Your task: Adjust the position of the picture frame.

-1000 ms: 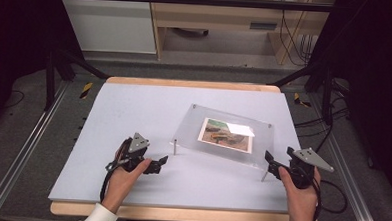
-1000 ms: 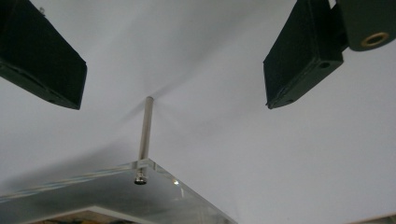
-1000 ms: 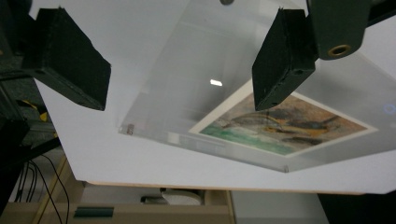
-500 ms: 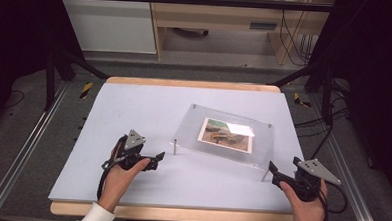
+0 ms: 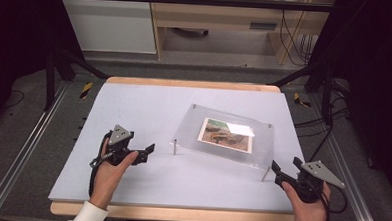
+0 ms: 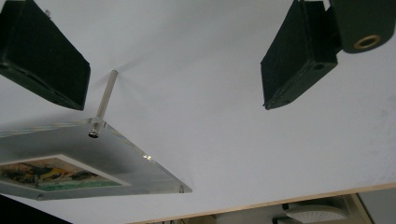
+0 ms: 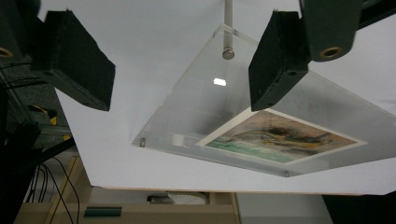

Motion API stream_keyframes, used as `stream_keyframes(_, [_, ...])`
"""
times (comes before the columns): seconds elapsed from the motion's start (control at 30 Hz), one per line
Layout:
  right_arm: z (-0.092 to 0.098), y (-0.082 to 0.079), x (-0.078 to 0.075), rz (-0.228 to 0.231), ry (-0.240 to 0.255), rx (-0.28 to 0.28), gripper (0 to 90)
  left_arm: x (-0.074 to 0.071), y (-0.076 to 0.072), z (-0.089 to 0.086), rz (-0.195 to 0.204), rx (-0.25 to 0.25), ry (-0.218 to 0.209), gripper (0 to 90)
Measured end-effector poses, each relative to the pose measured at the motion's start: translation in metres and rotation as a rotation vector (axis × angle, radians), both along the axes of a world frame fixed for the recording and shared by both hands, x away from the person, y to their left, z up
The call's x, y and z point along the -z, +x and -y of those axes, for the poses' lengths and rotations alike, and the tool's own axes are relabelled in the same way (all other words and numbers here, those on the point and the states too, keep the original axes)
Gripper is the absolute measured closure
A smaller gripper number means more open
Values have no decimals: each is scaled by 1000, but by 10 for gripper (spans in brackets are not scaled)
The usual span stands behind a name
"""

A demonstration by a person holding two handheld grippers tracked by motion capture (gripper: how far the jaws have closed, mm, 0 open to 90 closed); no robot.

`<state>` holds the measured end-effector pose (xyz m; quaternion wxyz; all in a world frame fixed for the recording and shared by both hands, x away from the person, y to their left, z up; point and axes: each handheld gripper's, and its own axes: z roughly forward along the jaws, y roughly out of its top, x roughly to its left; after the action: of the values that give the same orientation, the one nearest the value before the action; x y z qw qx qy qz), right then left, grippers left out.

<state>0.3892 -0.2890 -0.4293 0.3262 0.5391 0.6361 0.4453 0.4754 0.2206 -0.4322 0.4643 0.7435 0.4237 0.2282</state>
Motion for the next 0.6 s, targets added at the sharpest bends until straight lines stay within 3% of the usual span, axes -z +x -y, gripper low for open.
stream_keyframes(0.37, [3, -13, 1, -10, 0, 8, 328, 3, -4, 16, -5, 50, 27, 117])
stream_keyframes(0.6, [1, -28, 7, -28, -1, -26, 374, 8, -5, 26, -11, 77, 54, 144])
